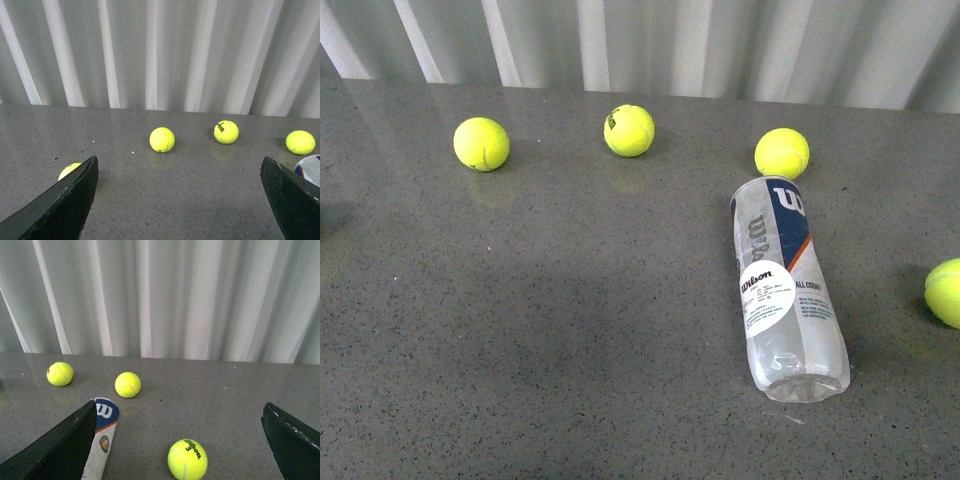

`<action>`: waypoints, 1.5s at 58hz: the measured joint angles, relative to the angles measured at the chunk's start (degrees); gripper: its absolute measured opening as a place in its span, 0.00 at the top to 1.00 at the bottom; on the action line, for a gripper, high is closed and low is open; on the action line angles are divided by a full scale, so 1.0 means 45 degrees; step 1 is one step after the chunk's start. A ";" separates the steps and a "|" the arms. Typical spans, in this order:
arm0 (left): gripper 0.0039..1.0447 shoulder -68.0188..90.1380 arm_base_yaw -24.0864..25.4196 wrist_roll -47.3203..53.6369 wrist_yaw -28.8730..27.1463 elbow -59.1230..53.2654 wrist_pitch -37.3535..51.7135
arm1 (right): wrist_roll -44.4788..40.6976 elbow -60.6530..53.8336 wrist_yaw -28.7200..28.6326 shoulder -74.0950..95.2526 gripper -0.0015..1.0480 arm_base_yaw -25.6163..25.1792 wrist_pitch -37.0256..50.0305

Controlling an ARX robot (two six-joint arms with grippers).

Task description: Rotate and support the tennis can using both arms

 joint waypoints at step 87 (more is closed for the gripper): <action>0.06 0.0000 0.0000 0.0005 0.0000 0.0000 0.0000 | 0.0000 0.0000 0.0000 0.0000 0.07 0.0000 0.0000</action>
